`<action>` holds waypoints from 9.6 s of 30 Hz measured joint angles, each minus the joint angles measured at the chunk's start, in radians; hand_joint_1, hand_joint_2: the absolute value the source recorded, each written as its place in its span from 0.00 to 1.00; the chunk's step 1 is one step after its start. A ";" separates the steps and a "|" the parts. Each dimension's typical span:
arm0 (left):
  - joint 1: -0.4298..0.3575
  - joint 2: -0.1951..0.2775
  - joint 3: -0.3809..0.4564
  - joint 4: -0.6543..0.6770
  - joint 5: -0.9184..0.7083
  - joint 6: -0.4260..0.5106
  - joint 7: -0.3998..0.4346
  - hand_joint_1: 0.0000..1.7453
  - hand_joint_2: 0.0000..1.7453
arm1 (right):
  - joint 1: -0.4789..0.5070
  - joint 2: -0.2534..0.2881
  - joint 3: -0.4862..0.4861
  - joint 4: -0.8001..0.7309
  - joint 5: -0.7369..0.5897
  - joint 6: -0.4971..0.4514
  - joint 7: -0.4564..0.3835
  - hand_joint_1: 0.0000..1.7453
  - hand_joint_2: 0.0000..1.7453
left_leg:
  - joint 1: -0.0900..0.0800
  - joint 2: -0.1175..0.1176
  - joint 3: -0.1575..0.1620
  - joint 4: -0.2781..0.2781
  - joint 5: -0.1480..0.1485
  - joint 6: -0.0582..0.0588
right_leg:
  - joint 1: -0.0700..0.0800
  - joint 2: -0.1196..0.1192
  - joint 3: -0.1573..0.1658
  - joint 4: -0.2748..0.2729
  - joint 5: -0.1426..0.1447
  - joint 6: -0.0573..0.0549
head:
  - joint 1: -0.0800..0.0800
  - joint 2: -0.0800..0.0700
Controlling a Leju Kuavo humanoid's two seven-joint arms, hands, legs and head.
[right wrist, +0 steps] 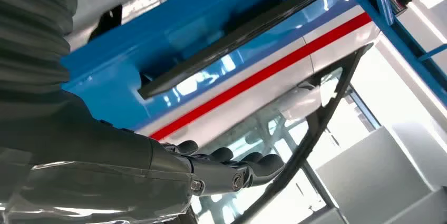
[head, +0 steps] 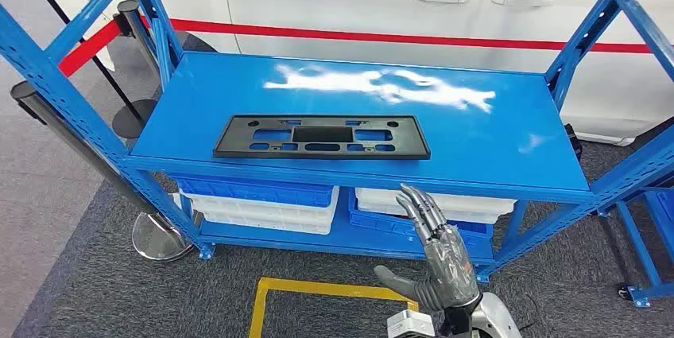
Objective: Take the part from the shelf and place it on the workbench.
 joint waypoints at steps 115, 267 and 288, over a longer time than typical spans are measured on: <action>-0.030 0.049 -0.276 0.044 0.152 -0.152 0.009 0.00 0.00 | -0.617 0.208 0.168 0.915 0.664 0.054 0.449 1.00 1.00 | 0.013 -0.008 -0.030 -0.003 0.030 -0.031 | 0.024 0.001 0.101 -0.234 0.085 -0.030 | -0.008 0.000; -0.037 0.038 -0.396 0.059 0.299 -0.156 0.040 0.00 1.00 | 0.466 0.347 -0.156 -0.290 -0.770 0.276 -0.304 1.00 1.00 | 0.000 0.002 0.108 -0.041 -0.061 -0.039 | 0.018 -0.006 0.063 -0.233 0.144 -0.032 | -0.009 0.000; -0.032 0.037 -0.412 0.059 0.304 -0.160 0.038 0.00 1.00 | 0.505 0.383 -0.214 -0.285 -0.806 0.335 -0.306 1.00 1.00 | 0.011 0.012 -0.086 0.211 -0.126 -0.075 | 0.011 -0.005 0.163 -0.262 0.060 -0.071 | -0.007 0.000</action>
